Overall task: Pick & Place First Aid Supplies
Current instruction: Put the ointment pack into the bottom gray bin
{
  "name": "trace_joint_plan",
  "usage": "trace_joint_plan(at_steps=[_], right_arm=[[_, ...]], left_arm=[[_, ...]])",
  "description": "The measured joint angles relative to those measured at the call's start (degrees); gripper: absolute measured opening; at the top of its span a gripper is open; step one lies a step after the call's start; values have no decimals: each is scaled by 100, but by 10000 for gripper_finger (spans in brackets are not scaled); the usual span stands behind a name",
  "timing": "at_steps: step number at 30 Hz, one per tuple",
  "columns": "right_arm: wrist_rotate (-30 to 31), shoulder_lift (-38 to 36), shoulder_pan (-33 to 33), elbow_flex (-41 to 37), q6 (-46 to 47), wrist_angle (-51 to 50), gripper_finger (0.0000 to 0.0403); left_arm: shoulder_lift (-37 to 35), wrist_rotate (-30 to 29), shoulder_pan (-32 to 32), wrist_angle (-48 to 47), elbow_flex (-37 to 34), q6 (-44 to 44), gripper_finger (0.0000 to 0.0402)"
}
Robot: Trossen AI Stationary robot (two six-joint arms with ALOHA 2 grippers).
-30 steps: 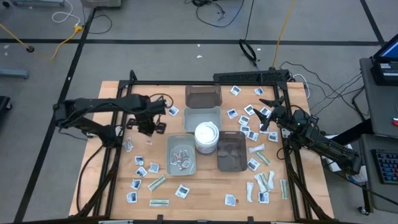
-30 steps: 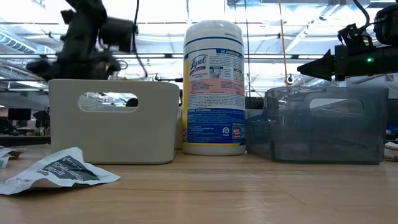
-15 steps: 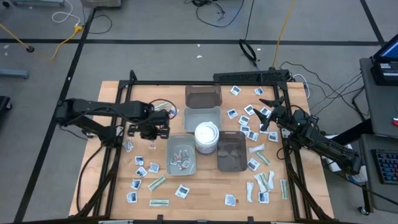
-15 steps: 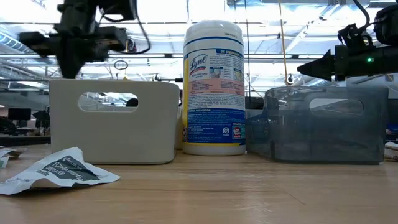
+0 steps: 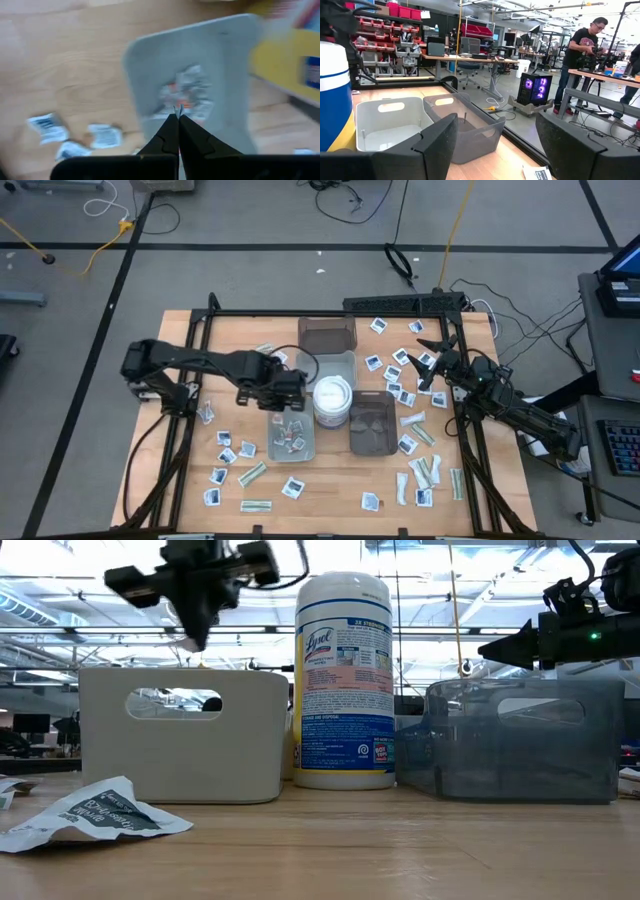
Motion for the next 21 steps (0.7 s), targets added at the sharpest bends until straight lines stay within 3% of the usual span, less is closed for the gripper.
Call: trace_joint_plan(at_steps=[4,21], right_arm=[[0,1,0,0,2,0,263],[0,2,0,1,1,2,263]], left_arm=[[269,-123,-143,36,340,-126,1],[1264,-169,-431,842,221,-291,0]])
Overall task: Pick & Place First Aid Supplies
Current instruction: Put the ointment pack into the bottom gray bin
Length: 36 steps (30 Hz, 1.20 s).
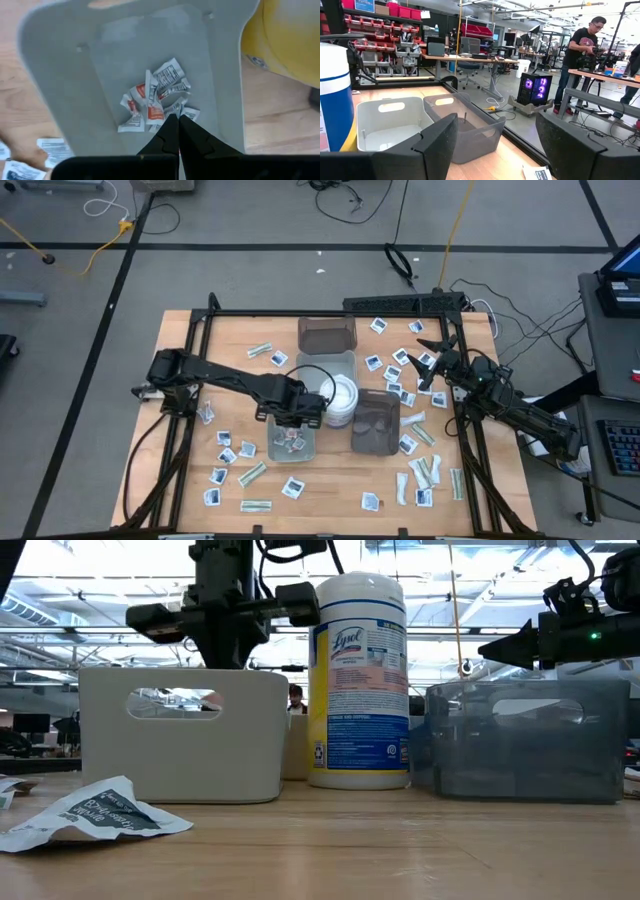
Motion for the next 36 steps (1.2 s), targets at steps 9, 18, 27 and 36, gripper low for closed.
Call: trace_joint_plan(at_steps=[9,18,27,36], right_arm=[[0,-1,-2,0,0,0,263],[0,0,0,-1,0,0,263],[0,0,-1,-1,0,-1,263],[0,0,0,-1,0,4,263]], left_arm=[[-4,-32,-52,-148,-38,-225,21],[-7,-31,-52,-544,-38,-387,108],[-43,-33,-52,-560,-44,-252,195],[-578,-265,54,-812,-45,-95,207]])
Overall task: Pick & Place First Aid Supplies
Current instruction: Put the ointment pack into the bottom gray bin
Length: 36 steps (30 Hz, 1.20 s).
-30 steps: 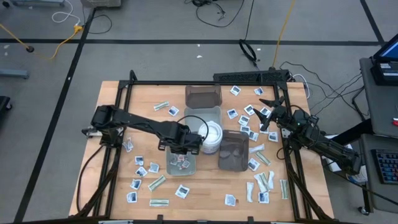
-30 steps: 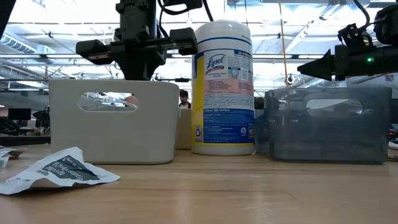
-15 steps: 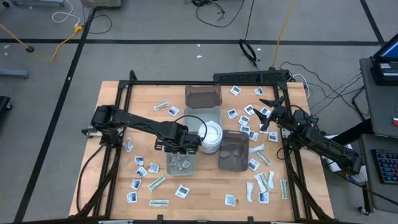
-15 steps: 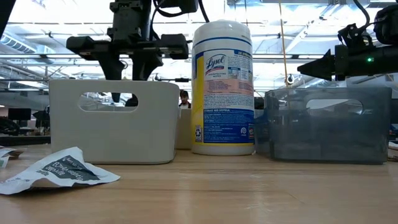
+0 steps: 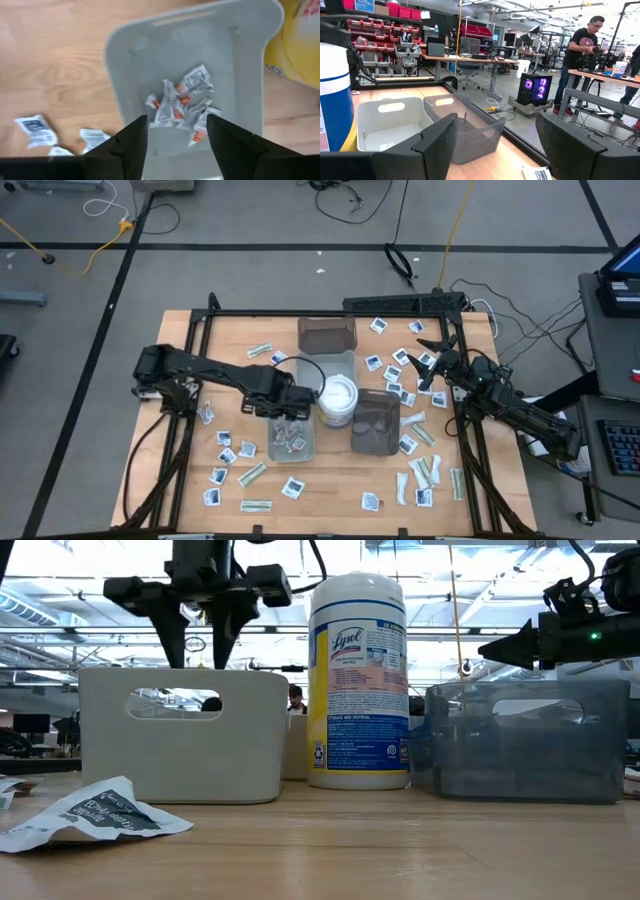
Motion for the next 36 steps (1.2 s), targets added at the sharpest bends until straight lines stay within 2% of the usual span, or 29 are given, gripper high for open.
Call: trace_joint_plan(at_steps=[11,15,20,24,31,36], right_arm=[[0,0,-1,1,-1,-4,263],[0,0,0,0,0,-4,263],[-2,0,0,1,-1,-1,263],[0,0,-2,1,0,4,263],[0,0,-2,1,0,-4,263],[-1,0,-1,1,-1,-4,263]], left_arm=[[-579,-56,311,-88,-1,833,177],[-589,285,433,43,-152,1497,171],[-1044,845,634,361,-906,1838,168],[-1563,1100,812,444,-1628,1644,172],[-2471,1208,1078,329,-2742,1304,173],[-2972,1644,1244,327,-3439,1283,172]])
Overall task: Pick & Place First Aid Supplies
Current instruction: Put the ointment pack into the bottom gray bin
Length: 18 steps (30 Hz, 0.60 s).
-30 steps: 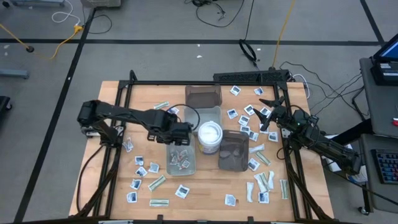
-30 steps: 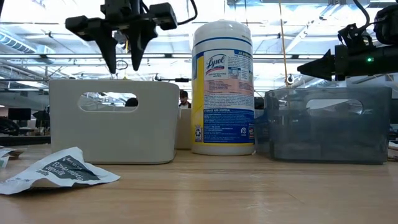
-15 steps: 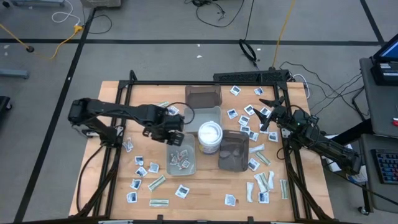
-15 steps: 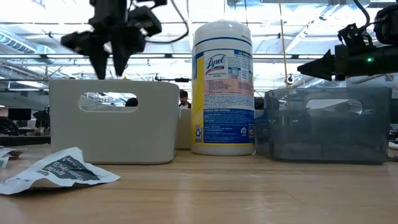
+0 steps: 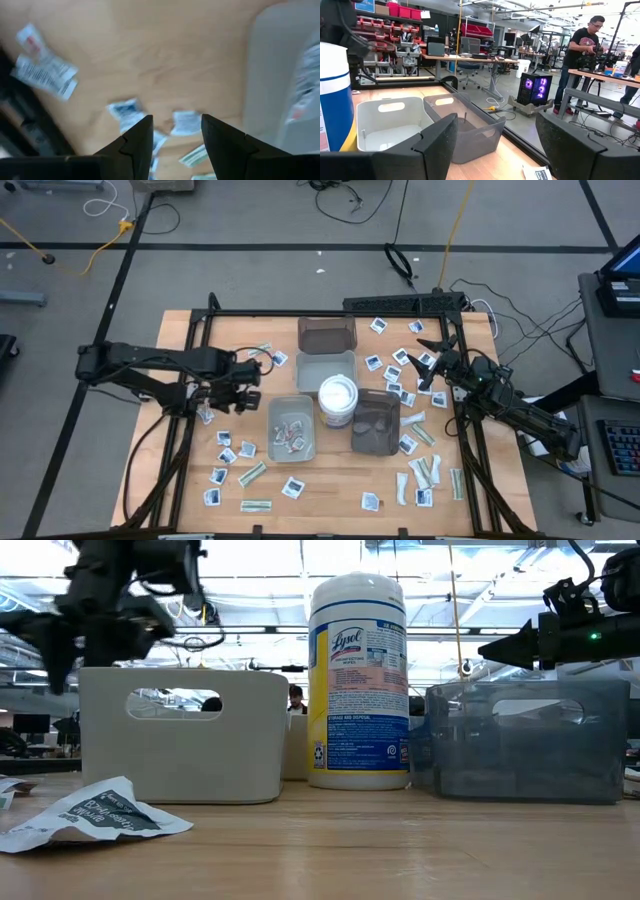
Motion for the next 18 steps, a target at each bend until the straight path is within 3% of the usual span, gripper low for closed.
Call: trace_joint_plan(at_steps=[7,18], right_arm=[[1,0,0,0,1,2,263],[1,0,-1,1,0,2,263]], left_arm=[[-240,200,94,-108,-631,-227,172],[820,-185,728,-446,-888,-425,172]])
